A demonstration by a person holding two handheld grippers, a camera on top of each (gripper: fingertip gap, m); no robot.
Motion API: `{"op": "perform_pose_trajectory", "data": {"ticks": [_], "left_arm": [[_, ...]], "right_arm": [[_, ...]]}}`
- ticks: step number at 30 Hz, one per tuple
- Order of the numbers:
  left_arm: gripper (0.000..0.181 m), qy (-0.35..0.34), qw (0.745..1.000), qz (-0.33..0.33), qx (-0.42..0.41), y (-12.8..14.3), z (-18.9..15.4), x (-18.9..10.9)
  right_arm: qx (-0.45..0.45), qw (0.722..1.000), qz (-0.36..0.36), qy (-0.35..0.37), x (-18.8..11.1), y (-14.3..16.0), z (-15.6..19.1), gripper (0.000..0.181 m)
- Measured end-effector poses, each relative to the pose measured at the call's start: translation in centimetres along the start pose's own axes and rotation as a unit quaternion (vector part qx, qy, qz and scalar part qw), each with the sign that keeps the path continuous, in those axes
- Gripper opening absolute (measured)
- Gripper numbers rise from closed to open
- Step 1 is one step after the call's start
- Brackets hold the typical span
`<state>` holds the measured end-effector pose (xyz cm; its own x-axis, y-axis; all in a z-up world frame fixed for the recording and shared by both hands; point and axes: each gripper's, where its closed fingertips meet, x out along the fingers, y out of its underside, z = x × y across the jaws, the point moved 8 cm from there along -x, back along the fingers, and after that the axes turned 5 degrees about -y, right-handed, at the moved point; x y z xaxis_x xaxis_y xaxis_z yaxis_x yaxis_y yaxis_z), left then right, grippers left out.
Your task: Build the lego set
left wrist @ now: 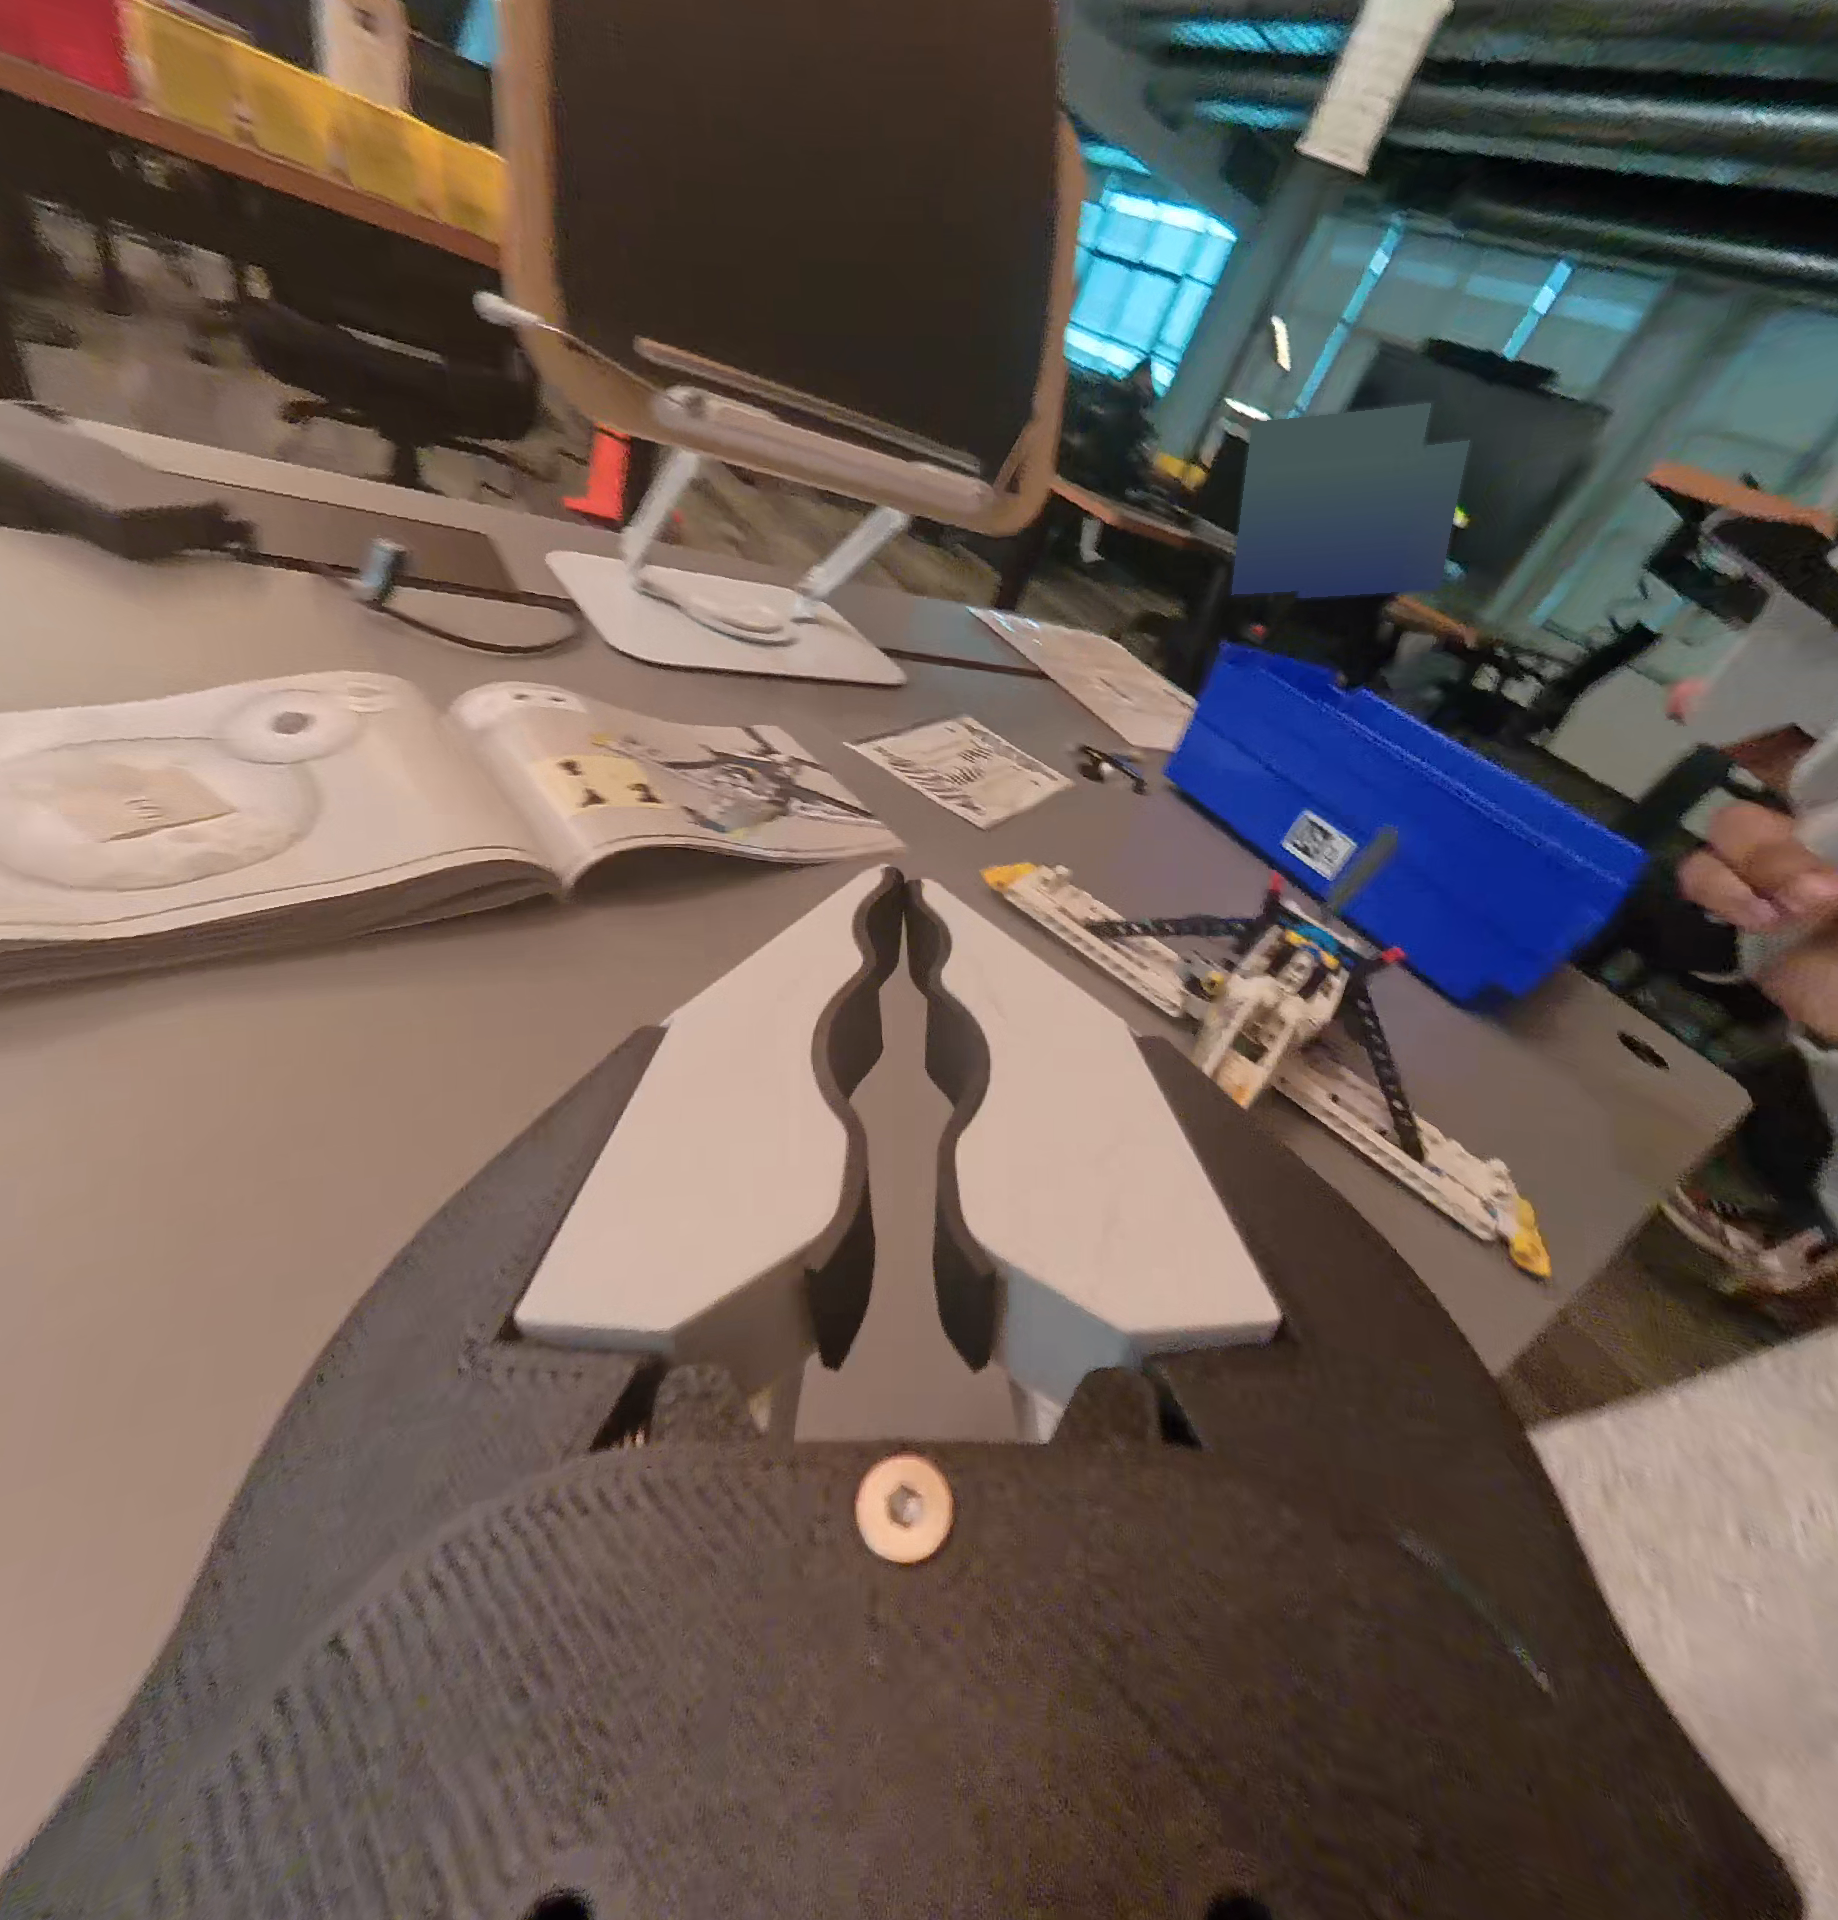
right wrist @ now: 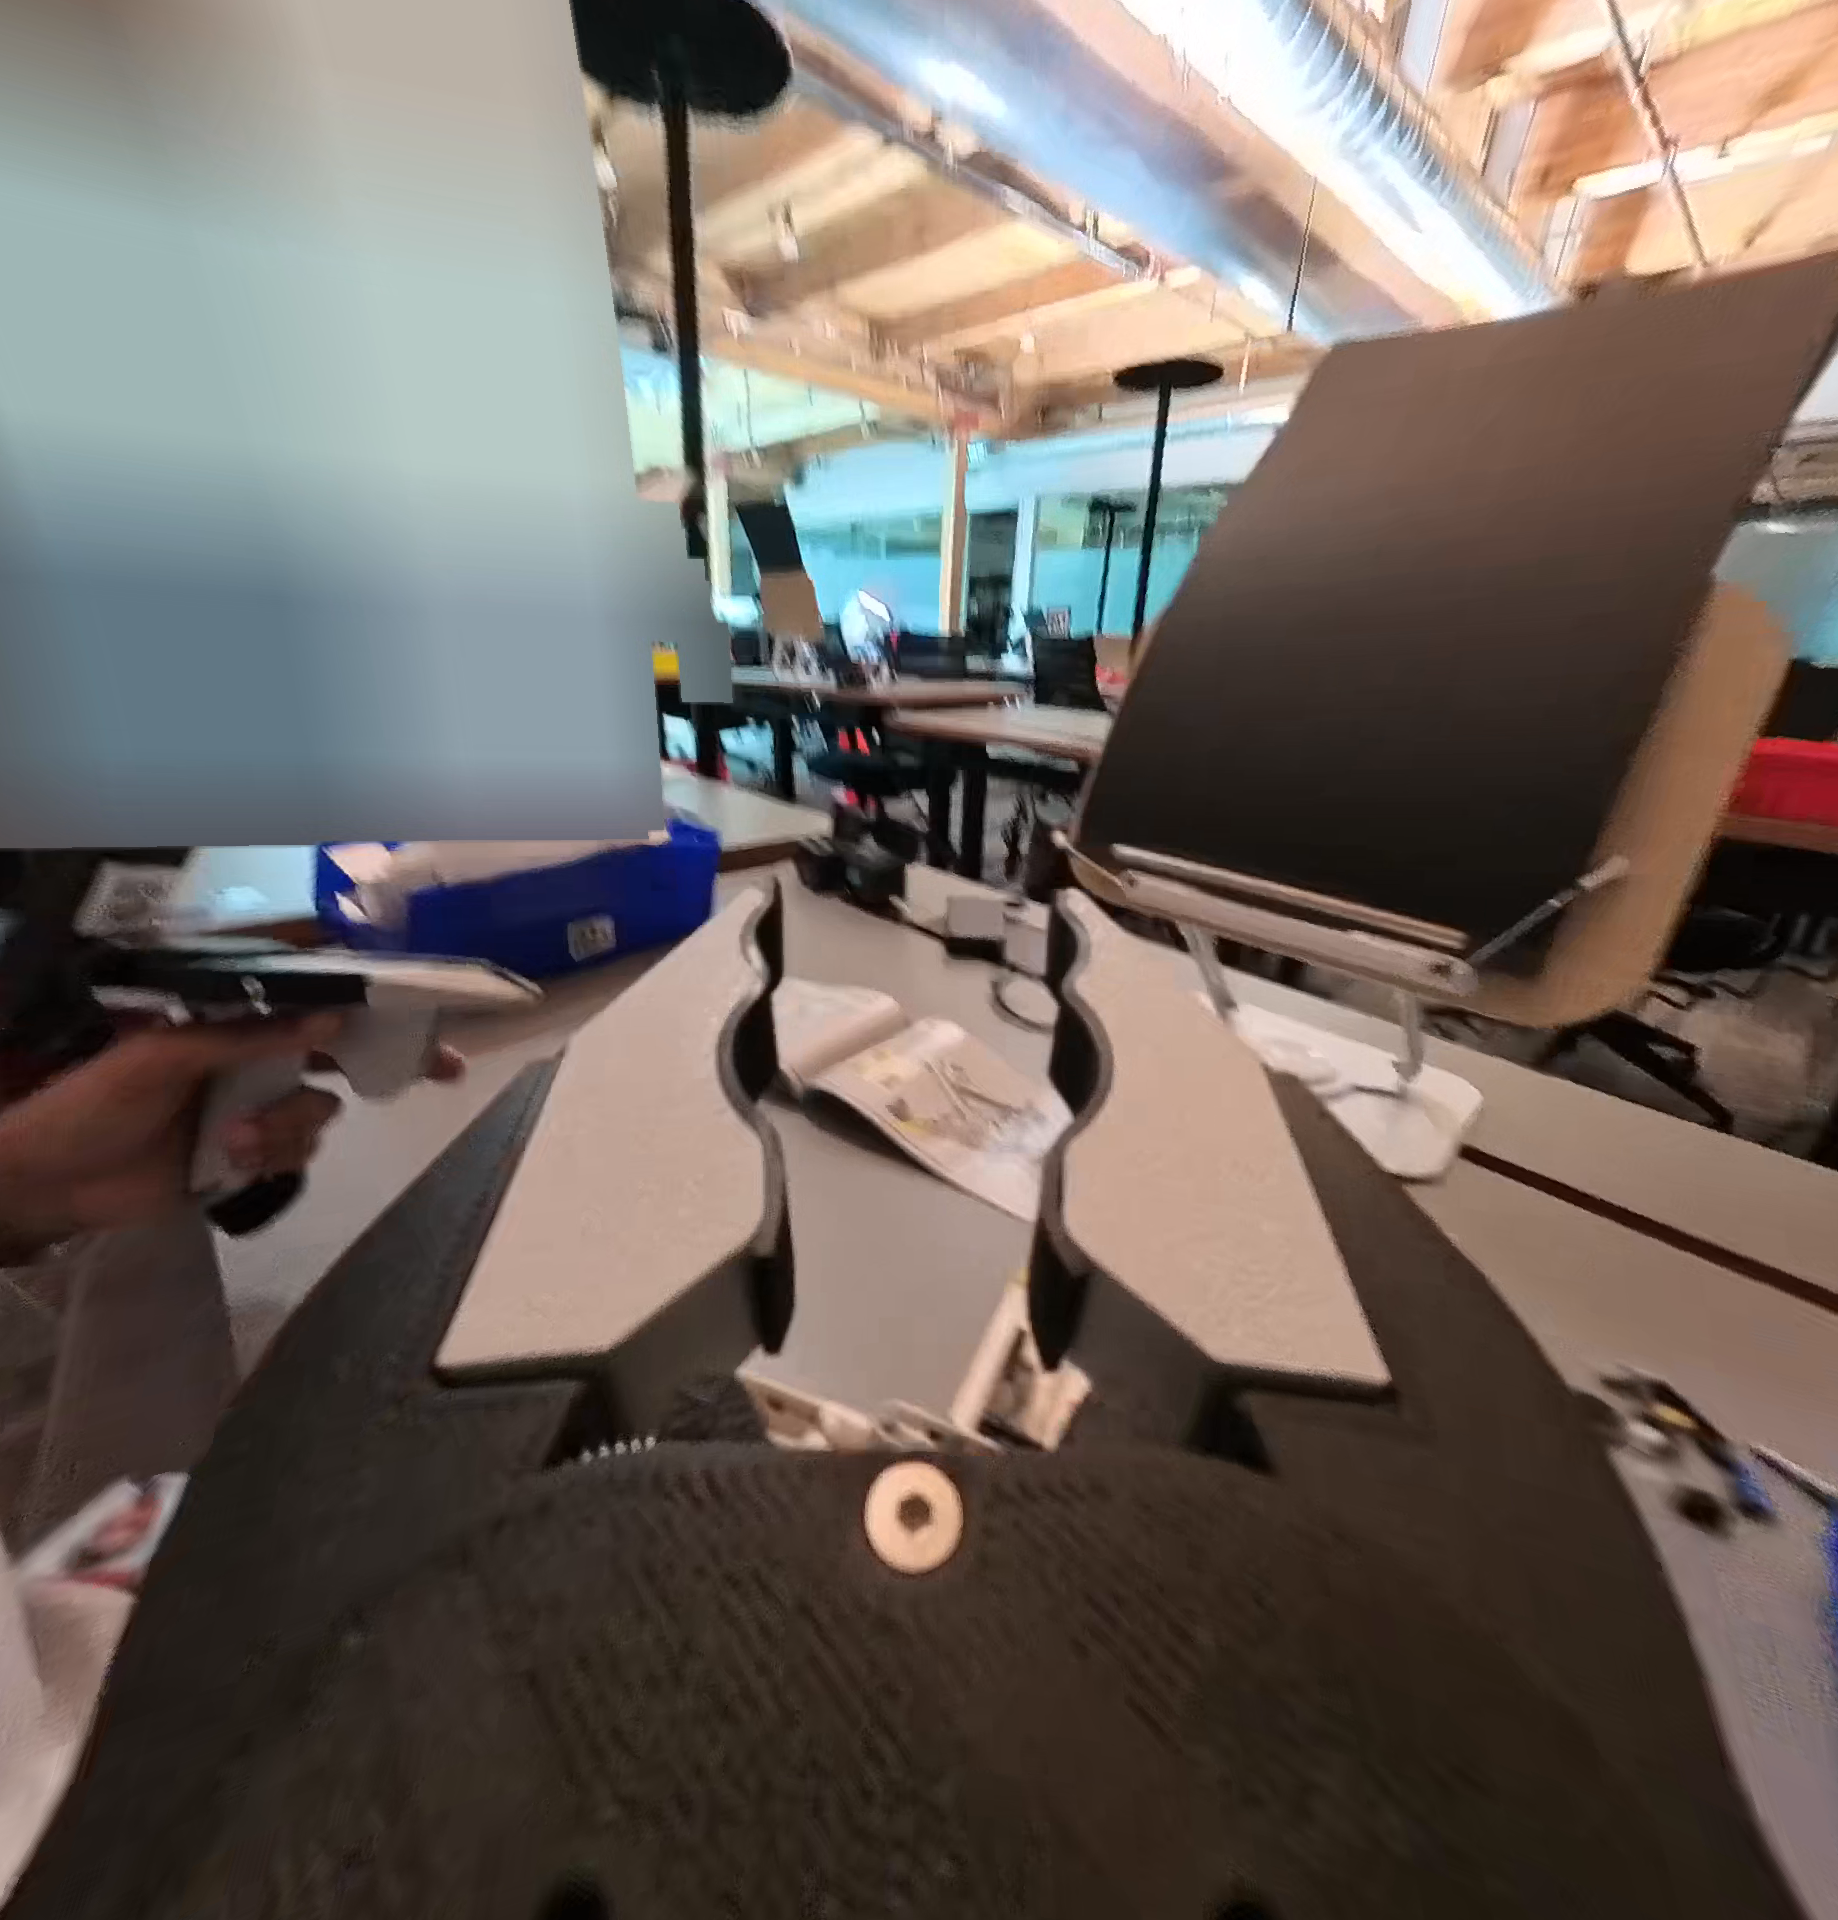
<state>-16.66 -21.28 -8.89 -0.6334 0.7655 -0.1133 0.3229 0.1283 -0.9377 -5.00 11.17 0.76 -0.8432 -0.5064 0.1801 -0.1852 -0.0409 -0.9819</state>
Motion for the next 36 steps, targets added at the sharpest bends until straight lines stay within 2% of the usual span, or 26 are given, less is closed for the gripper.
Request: {"op": "perform_pose_trajectory", "data": {"ticks": [3,5,7,10,13,15,17,20,22,24,26,29,30,33,36], "left_arm": [[0.000,-0.003,1.000,-0.013,0.025,0.6,-1.1,0.0],[0.000,-0.012,0.998,-0.057,0.033,0.7,-1.2,-0.2],[0.000,-0.012,0.996,-0.064,0.065,0.5,-0.9,-0.3],[0.000,-0.033,0.992,-0.106,0.067,0.0,-0.7,-0.7],[0.000,-0.042,0.984,-0.156,0.075,0.3,-0.9,-0.7],[0.000,-0.047,0.980,-0.164,0.098,0.6,-0.5,0.1],[0.000,0.004,0.981,-0.184,0.058,0.4,-0.9,0.5],[0.000,0.081,0.986,-0.136,0.053,0.2,-1.4,1.6],[0.000,0.071,0.985,-0.110,0.109,0.1,-0.3,2.8],[0.000,0.054,0.984,-0.099,0.140,-0.5,1.3,4.4],[0.000,0.079,0.986,-0.089,0.120,-1.6,2.4,6.2],[0.000,0.109,0.993,-0.033,0.037,-2.1,3.1,7.8],[0.000,0.112,0.993,-0.024,0.021,-2.4,3.0,7.6],[0.000,0.129,0.990,-0.059,-0.019,-4.3,1.4,5.2],[0.000,0.121,0.990,-0.075,0.005,-6.4,-1.0,3.4]], "right_arm": [[0.035,0.996,-0.074,-0.035,1.1,1.4,2.5,0.043],[0.049,0.994,-0.087,-0.052,2.1,2.8,3.9,0.046],[0.033,0.993,-0.096,-0.053,2.9,4.2,5.2,0.044],[-0.014,0.997,-0.075,-0.018,3.5,6.1,6.0,0.042],[-0.044,0.999,-0.009,-0.029,4.6,7.2,6.5,0.050],[-0.070,0.997,0.012,-0.033,5.5,6.9,6.4,0.051],[-0.081,0.996,-0.018,-0.032,6.4,5.9,6.0,0.045],[-0.061,0.996,-0.033,-0.056,7.7,4.4,5.4,0.049],[-0.052,0.997,-0.029,-0.053,8.2,3.9,4.6,0.052],[-0.048,0.997,0.008,-0.061,8.4,4.1,4.0,0.064],[-0.045,0.997,0.037,-0.059,8.1,4.4,3.3,0.068],[-0.027,0.998,0.040,-0.043,7.1,4.0,2.1,0.069],[-0.021,0.998,0.044,-0.038,6.7,3.7,1.7,0.070],[-0.009,0.999,0.048,-0.010,4.9,3.0,0.1,0.073],[0.024,0.999,0.042,0.009,3.1,2.4,-1.5,0.078]]}}
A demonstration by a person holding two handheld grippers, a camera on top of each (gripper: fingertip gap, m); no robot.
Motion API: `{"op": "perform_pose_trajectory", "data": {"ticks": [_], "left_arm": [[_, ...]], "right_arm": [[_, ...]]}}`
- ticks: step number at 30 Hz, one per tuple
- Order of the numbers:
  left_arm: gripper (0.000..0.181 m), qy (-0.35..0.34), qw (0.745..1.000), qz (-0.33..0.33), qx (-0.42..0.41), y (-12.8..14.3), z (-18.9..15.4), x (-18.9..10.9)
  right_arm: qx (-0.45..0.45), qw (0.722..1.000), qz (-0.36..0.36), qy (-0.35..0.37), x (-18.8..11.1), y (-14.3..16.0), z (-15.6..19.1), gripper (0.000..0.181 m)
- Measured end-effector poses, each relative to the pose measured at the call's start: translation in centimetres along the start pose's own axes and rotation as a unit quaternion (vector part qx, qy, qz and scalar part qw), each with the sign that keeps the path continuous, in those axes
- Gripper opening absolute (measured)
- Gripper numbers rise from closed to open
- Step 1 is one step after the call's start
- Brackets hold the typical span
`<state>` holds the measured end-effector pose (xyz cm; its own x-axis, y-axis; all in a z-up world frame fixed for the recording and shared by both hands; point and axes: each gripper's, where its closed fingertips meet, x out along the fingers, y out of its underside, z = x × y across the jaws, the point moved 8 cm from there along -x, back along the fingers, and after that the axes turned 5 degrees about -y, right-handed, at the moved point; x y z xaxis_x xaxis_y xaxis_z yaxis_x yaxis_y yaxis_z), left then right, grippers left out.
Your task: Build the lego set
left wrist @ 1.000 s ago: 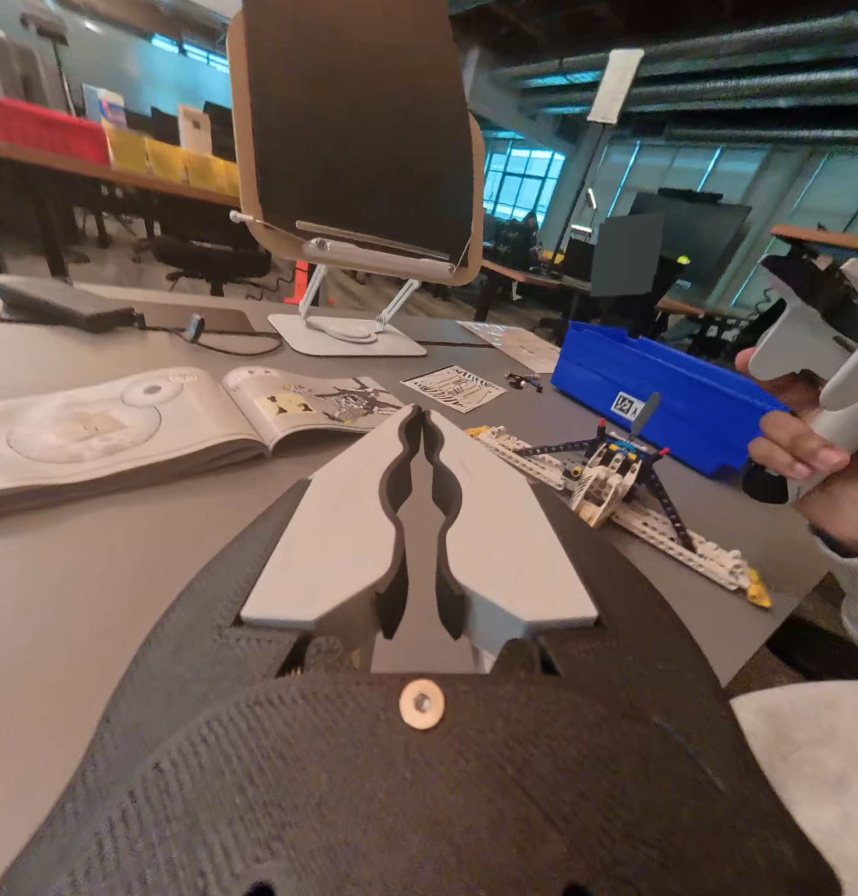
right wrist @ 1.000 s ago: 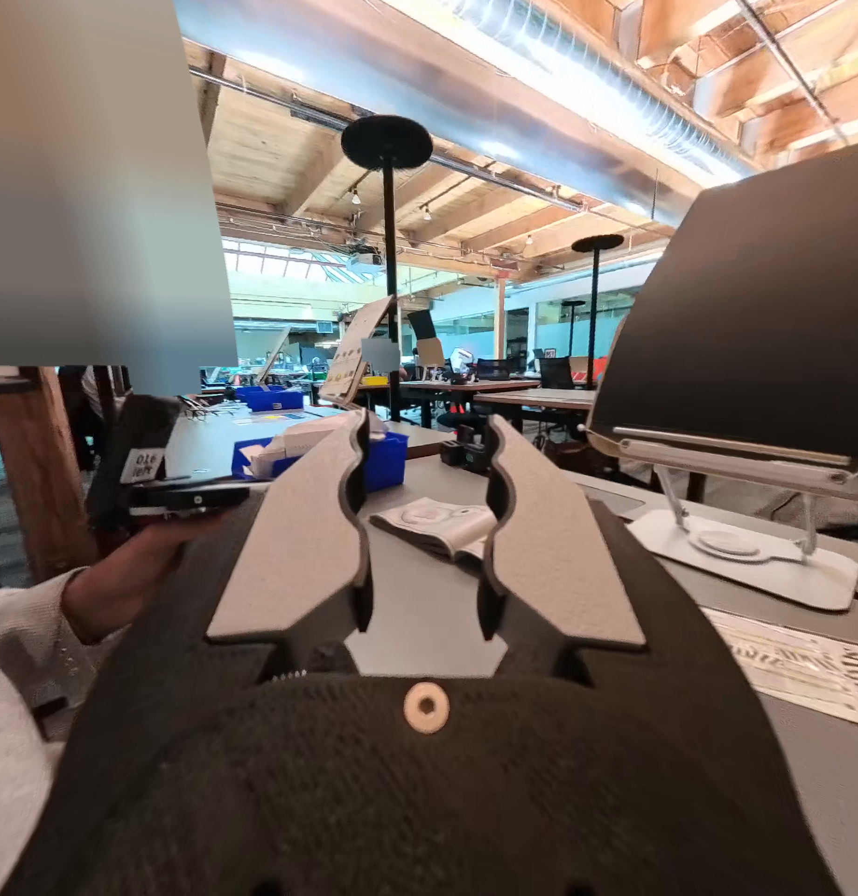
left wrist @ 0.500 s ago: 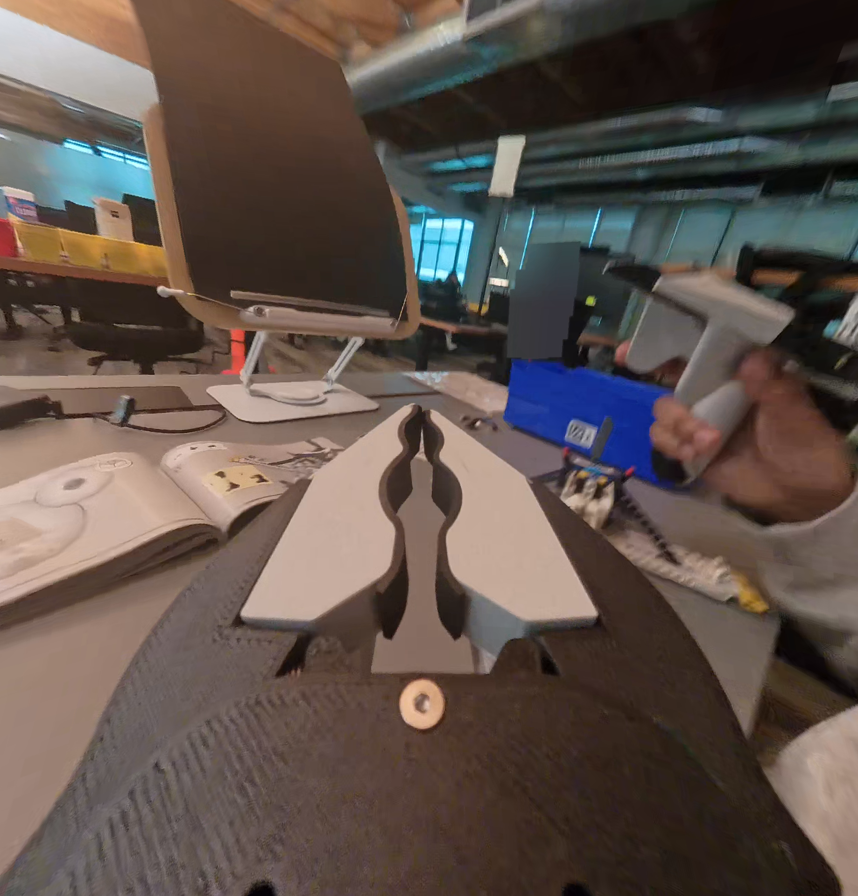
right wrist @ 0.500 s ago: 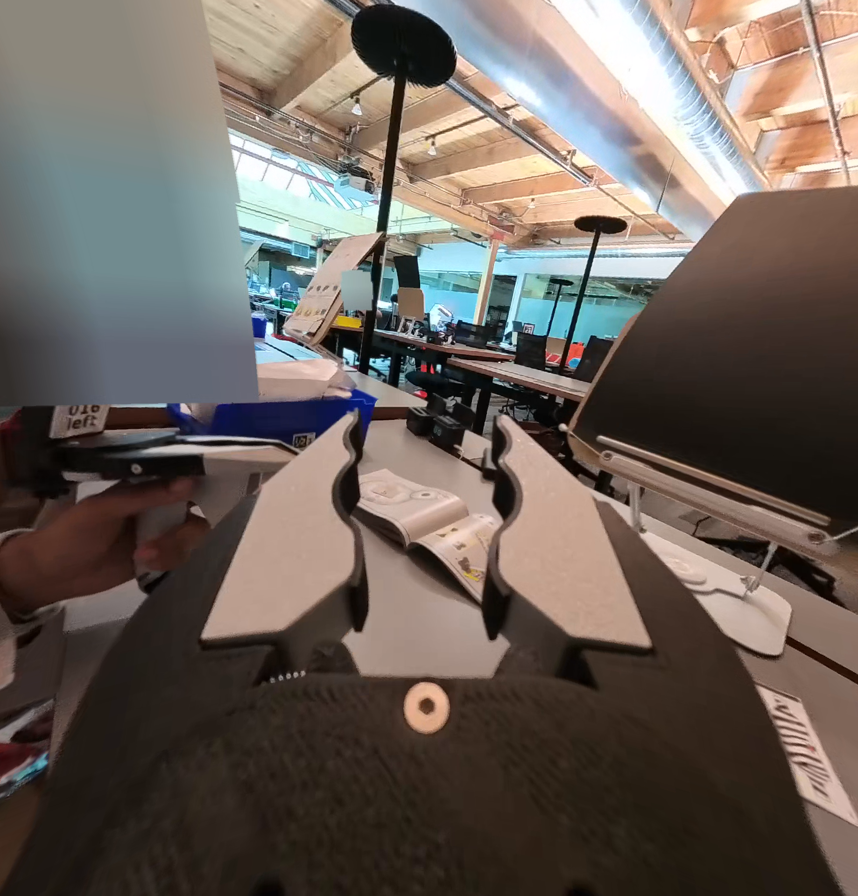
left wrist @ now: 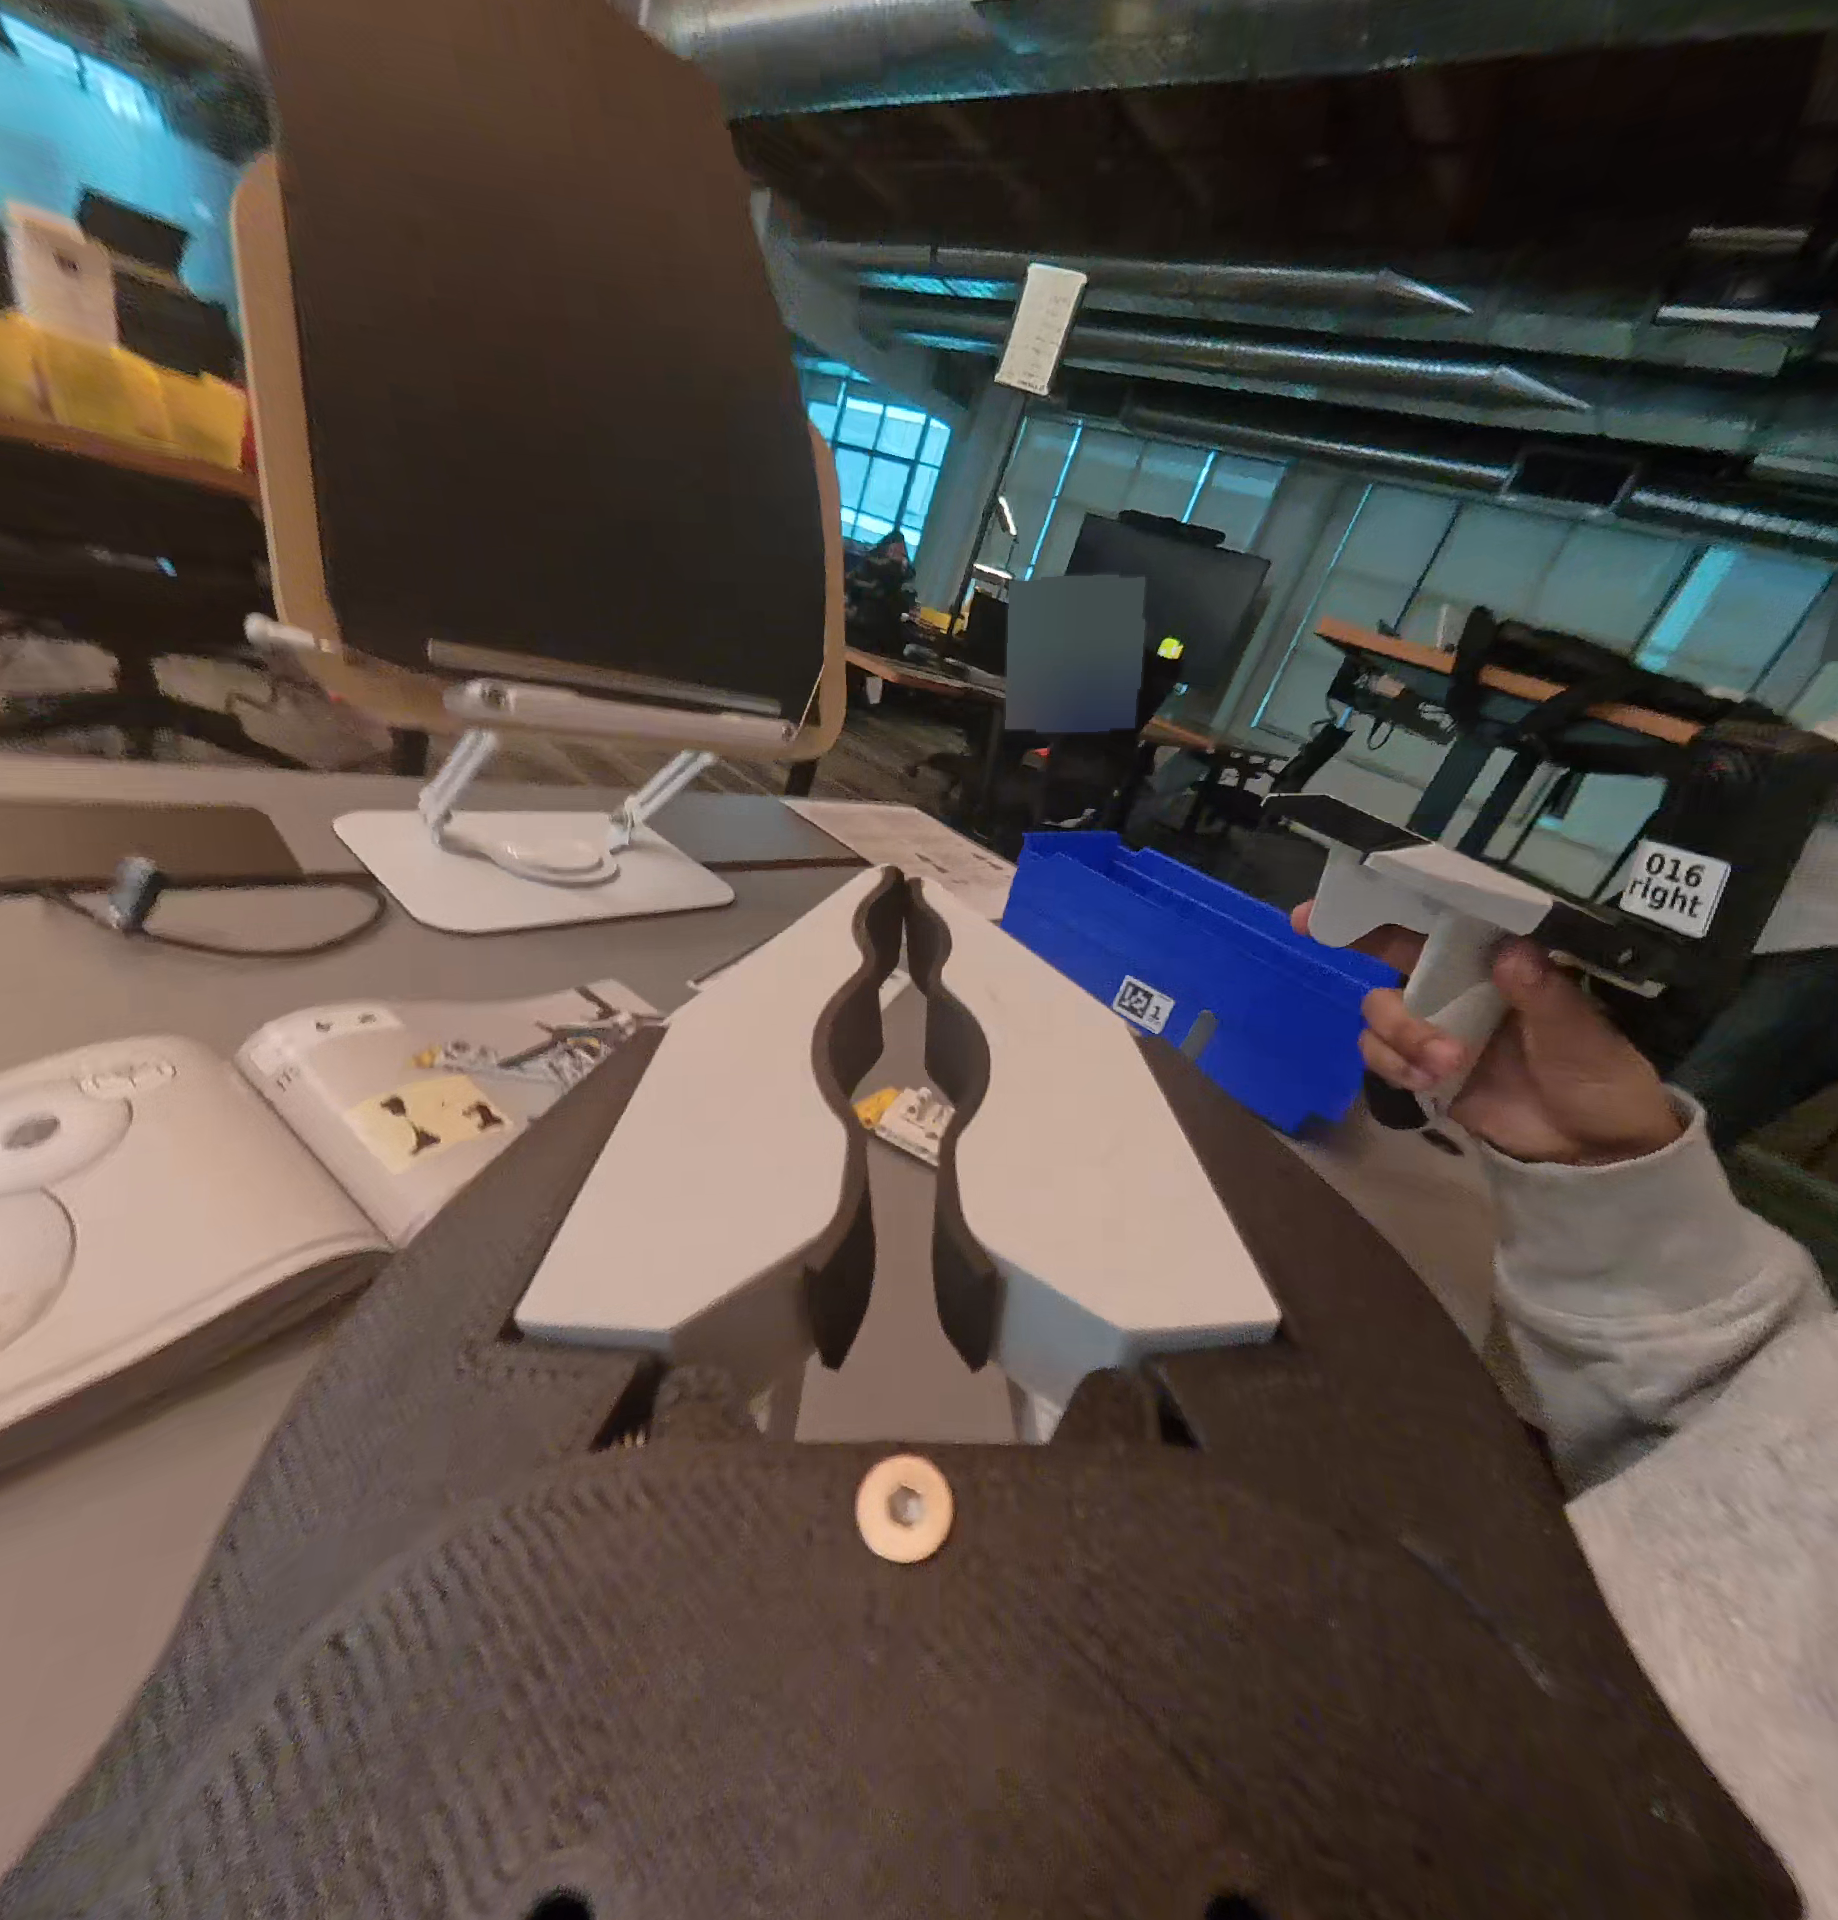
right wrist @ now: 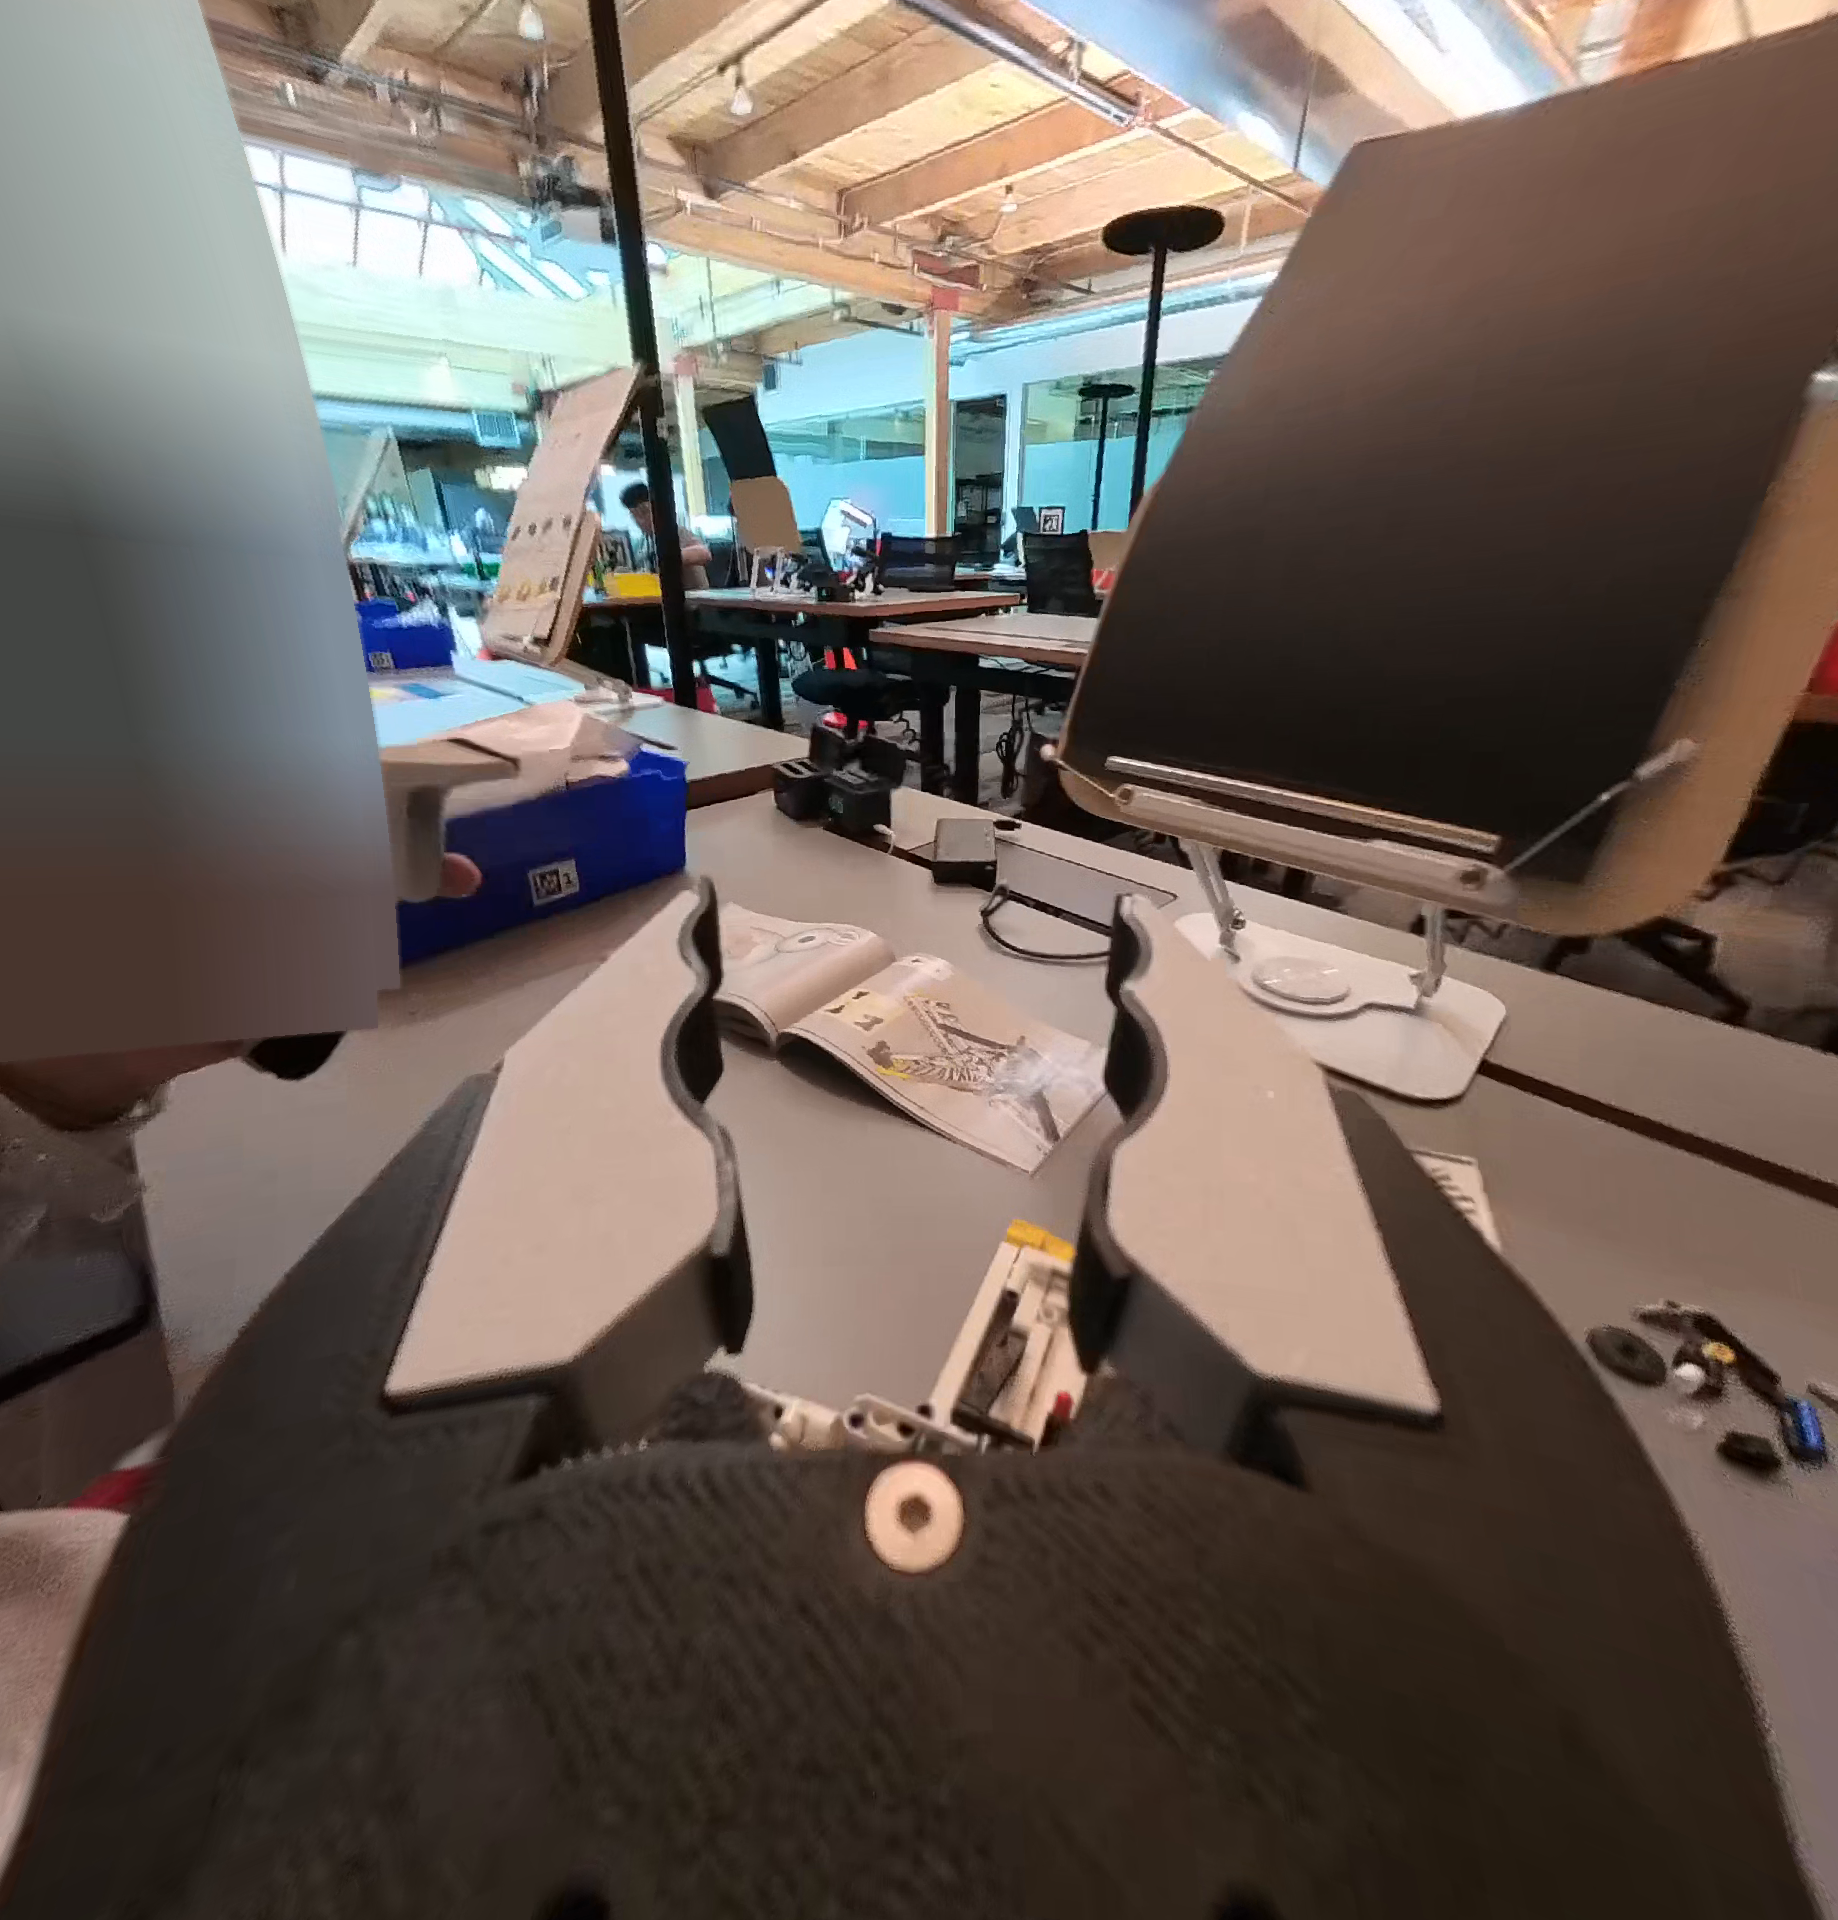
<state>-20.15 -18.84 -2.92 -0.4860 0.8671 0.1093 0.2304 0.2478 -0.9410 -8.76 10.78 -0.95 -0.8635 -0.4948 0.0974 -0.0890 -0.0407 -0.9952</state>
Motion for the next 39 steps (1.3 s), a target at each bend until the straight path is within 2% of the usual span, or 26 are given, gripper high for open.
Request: {"op": "perform_pose_trajectory", "data": {"ticks": [2,5,7,8,10,11,12,14,15,16,18,19,21,26,30,32,34,36,39], "left_arm": [[0.000,-0.008,0.998,-0.004,0.062,0.0,-1.0,0.4],[0.000,-0.037,0.985,-0.010,0.167,3.7,0.2,2.5],[0.000,-0.039,0.987,-0.001,0.158,5.9,1.4,3.6],[0.000,-0.039,0.990,-0.011,0.138,6.1,1.6,3.7],[0.000,-0.034,0.992,-0.067,0.104,4.8,1.0,3.0],[0.000,-0.044,0.991,-0.068,0.104,4.4,0.5,2.8],[0.000,-0.047,0.992,-0.051,0.105,4.8,-0.1,2.4],[0.000,-0.054,0.993,-0.033,0.096,6.7,-1.4,0.7],[0.000,-0.054,0.994,-0.045,0.083,7.3,-2.1,-0.3],[0.000,-0.044,0.995,-0.052,0.071,7.5,-3.0,-1.0],[0.000,-0.037,0.995,-0.044,0.086,7.4,-4.6,-1.8],[0.000,-0.041,0.993,-0.038,0.107,7.0,-5.4,-2.0],[0.000,-0.045,0.990,-0.032,0.133,6.3,-7.1,-2.6],[0.000,-0.018,0.995,-0.015,0.100,6.4,-9.1,-3.7],[0.000,-0.080,0.989,0.039,0.119,7.4,-6.7,-4.9],[0.000,-0.120,0.985,0.065,0.107,8.3,-4.3,-5.7],[0.000,-0.126,0.988,0.060,0.064,8.9,-2.3,-7.0],[0.000,-0.130,0.991,0.041,0.009,9.1,-0.5,-8.3],[0.000,-0.122,0.991,-0.016,-0.046,8.7,1.5,-9.2]], "right_arm": [[0.036,0.999,-0.027,0.008,-0.8,0.2,-0.9,0.065],[0.069,0.993,-0.094,-0.002,-0.5,2.1,-1.2,0.043],[0.084,0.994,-0.065,-0.001,0.5,4.0,-1.4,0.043],[0.101,0.994,-0.043,-0.003,1.1,4.8,-1.4,0.045],[0.150,0.986,0.058,-0.038,2.5,5.5,-0.5,0.051],[0.174,0.976,0.102,-0.082,2.9,5.3,0.6,0.052],[0.205,0.963,0.117,-0.130,2.7,4.8,1.9,0.054],[0.236,0.948,0.089,-0.193,1.1,4.3,4.3,0.057],[0.224,0.952,0.075,-0.197,0.2,4.2,4.9,0.041],[0.202,0.959,0.069,-0.189,-0.6,4.0,5.3,0.038],[0.165,0.971,0.067,-0.157,-1.6,2.9,5.8,0.057],[0.144,0.976,0.066,-0.147,-2.0,2.2,6.2,0.059],[0.091,0.985,0.064,-0.129,-2.8,0.9,7.5,0.060],[-0.052,0.996,0.059,-0.036,-4.8,0.4,8.5,0.064],[-0.077,0.997,0.012,0.023,-6.1,0.8,7.0,0.059],[-0.078,0.995,0.028,0.051,-6.3,2.2,5.5,0.063],[-0.110,0.984,0.087,0.108,-7.2,4.1,3.3,0.065],[-0.164,0.962,0.117,0.184,-8.9,5.5,0.7,0.059],[-0.211,0.939,0.076,0.259,-10.7,6.6,-2.6,0.044]]}}
